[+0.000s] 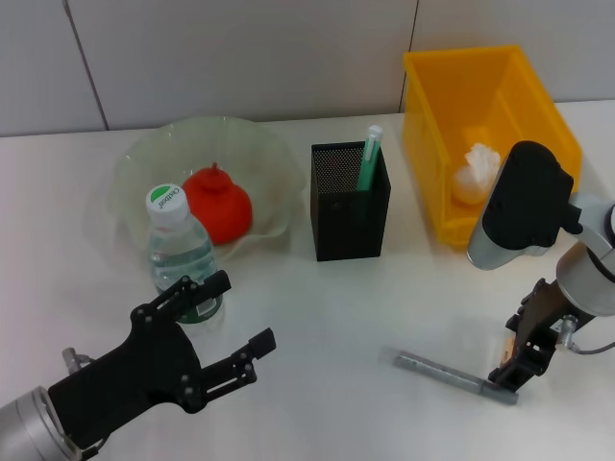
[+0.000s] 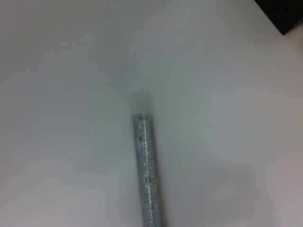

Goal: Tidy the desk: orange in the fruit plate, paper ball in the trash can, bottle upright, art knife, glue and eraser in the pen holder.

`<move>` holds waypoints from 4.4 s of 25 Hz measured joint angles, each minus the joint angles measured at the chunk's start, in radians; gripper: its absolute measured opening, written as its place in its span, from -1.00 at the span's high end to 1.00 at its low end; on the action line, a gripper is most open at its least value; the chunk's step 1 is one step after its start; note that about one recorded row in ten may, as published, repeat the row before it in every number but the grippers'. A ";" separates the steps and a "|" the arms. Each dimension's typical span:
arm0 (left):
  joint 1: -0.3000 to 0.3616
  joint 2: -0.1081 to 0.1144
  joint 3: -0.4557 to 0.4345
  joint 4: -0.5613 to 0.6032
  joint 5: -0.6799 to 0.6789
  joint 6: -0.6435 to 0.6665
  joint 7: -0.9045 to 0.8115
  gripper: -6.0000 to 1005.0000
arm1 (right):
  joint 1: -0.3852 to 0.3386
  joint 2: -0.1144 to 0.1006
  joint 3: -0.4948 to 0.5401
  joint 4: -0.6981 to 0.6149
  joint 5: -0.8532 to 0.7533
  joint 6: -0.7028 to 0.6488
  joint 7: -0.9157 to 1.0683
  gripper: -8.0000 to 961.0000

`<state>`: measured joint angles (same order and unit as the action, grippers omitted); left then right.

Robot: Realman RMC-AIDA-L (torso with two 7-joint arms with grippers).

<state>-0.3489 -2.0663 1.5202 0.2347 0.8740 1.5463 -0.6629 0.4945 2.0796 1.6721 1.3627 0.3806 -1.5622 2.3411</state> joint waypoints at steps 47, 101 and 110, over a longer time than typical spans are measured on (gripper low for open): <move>-0.019 -0.004 0.000 0.011 0.000 0.003 -0.013 -0.71 | 0.131 -0.008 0.341 0.195 0.311 0.070 0.083 0.19; -0.011 -0.001 0.011 0.012 0.002 0.018 -0.018 -0.71 | 0.234 -0.021 0.309 0.070 0.260 0.099 0.176 -0.62; -0.010 0.001 0.012 0.012 0.002 0.022 -0.018 -0.71 | 0.212 -0.023 0.299 0.238 0.195 -0.268 0.275 -0.62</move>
<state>-0.3591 -2.0651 1.5322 0.2470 0.8759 1.5686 -0.6811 0.7066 2.0568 1.9711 1.6006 0.5757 -1.8302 2.6156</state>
